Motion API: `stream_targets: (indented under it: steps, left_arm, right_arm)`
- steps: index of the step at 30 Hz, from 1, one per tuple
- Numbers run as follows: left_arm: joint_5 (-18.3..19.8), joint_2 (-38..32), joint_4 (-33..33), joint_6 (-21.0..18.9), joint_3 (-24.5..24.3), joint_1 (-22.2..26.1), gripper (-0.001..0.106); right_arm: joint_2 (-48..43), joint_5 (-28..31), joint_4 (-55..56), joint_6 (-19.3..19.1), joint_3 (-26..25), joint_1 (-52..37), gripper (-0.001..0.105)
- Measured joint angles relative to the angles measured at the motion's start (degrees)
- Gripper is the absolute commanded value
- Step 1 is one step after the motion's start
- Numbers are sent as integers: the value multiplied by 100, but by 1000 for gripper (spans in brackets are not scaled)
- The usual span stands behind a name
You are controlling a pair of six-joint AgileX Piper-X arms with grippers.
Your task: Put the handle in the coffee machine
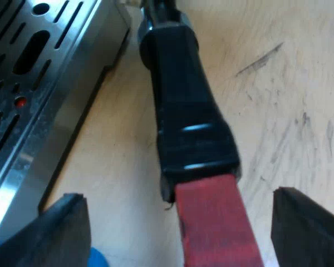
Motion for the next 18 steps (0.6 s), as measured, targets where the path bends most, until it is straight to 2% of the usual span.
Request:
stream_targets:
  steps: [2, 8, 18]
  left_arm:
    - [91, 309, -94, -141, 0, 0, 69]
    - [91, 789, -180, -140, 0, 0, 69]
    - [331, 910, -469, -140, 31, 0, 69]
  right_arm:
    - [0, 0, 0, 0, 0, 0, 0]
    - [0, 0, 0, 12, 0, 0, 0]
    - [0, 0, 0, 5, 0, 0, 0]
